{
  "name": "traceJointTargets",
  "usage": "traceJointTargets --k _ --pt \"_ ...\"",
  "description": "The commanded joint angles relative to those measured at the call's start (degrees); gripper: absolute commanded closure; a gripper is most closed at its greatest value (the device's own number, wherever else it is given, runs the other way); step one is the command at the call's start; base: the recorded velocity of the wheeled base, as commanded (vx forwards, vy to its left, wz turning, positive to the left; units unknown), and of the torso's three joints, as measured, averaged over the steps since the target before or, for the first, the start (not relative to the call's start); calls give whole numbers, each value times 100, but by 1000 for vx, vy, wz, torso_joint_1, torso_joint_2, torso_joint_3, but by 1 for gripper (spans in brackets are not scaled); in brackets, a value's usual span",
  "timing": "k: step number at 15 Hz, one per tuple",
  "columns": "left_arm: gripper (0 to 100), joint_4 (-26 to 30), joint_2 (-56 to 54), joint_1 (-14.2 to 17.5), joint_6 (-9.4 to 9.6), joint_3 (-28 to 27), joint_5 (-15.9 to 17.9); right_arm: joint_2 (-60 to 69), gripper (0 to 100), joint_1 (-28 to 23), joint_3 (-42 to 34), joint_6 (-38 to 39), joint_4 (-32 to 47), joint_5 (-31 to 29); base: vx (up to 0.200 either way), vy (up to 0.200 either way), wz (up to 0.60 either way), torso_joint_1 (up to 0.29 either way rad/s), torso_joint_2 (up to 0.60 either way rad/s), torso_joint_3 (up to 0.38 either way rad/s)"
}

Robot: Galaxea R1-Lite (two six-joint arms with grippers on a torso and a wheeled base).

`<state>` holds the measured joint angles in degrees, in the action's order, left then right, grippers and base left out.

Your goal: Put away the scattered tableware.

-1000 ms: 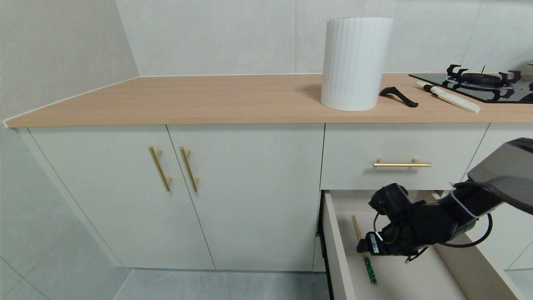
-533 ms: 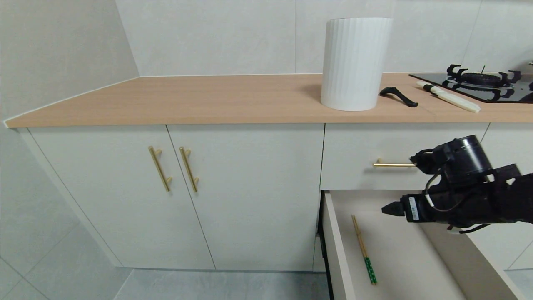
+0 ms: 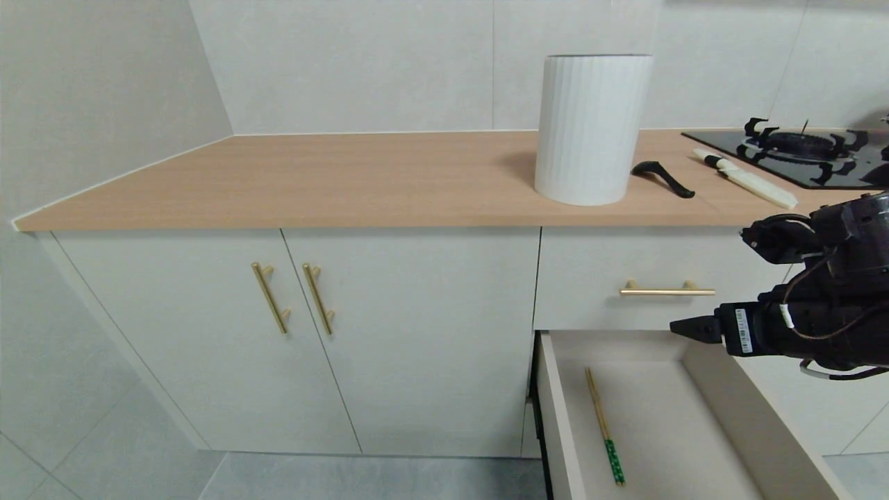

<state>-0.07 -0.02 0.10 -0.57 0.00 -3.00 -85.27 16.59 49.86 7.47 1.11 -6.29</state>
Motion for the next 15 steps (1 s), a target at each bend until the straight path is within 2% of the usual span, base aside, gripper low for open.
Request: traceJointTargets --k 1,11,13,15 --pt "0 -1 2 -1 -4 0 -8 55 0 11 -20 -9 3 5 0 0 0 168 -569 -300" --pt "0 -1 2 -1 -4 0 -8 2 0 11 -38 -97 -14 5 0 0 0 182 -485 -284" --pt "0 -1 2 -1 -4 0 -8 2 0 2 -99 -387 -85 -4 0 0 0 95 -198 -112" --pt "0 -1 2 -1 -4 0 -8 -139 0 -174 24 -668 -515 67 0 0 0 21 -33 -21"
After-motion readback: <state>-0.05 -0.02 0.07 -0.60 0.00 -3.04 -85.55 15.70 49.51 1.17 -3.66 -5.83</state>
